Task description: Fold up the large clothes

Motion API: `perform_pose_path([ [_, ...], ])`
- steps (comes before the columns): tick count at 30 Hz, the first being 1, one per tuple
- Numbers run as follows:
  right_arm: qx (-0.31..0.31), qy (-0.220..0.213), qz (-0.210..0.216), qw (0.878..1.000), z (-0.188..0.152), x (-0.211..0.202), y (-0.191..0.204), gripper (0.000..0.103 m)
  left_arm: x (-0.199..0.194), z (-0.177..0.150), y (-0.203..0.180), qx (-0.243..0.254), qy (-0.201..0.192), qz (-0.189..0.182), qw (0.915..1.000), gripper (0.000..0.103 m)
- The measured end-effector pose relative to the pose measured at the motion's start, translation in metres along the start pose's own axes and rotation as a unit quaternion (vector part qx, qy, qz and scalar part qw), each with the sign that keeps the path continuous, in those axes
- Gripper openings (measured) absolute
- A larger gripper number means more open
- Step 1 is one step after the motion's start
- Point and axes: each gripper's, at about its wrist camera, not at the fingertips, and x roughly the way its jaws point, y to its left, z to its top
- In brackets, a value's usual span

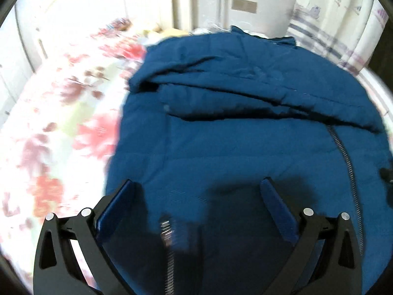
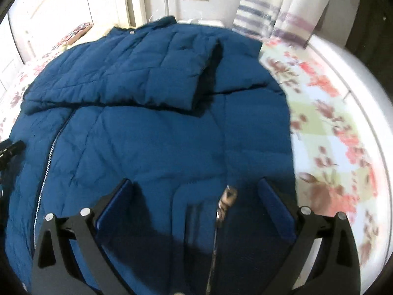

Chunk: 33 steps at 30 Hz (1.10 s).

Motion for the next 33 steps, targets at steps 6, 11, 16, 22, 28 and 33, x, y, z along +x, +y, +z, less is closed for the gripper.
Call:
perform_pose_path([
  [6,-0.087,-0.058,0.044,0.994,-0.042,-0.052,0.041,0.100,-0.057,-0.039,-0.036,0.071,-0.045,-0.061,0.9946,0.098],
  [11,-0.155,-0.045,0.055,0.985,-0.084,-0.042,0.078,0.100,-0.049,-0.083,-0.075,0.140,-0.043,-0.035,0.9886,0.099],
  [16,-0.155,-0.047,0.031,0.986,-0.089,-0.066,0.074,0.100,-0.063,-0.086,-0.058,0.110,-0.032,-0.044,0.9924,0.099],
  [22,-0.179,-0.058,0.068,0.980,-0.136,-0.078,0.068,0.100,-0.086,-0.132,-0.037,0.123,-0.045,-0.040,0.9906,0.099],
  [28,-0.174,-0.082,0.050,0.980,-0.144,-0.098,0.068,0.100,-0.103,-0.140,-0.023,0.105,-0.062,-0.041,0.9917,0.099],
  [33,-0.200,-0.071,0.069,0.975,-0.166,-0.094,0.069,0.100,-0.113,-0.162,-0.031,0.145,-0.062,-0.048,0.9863,0.099],
])
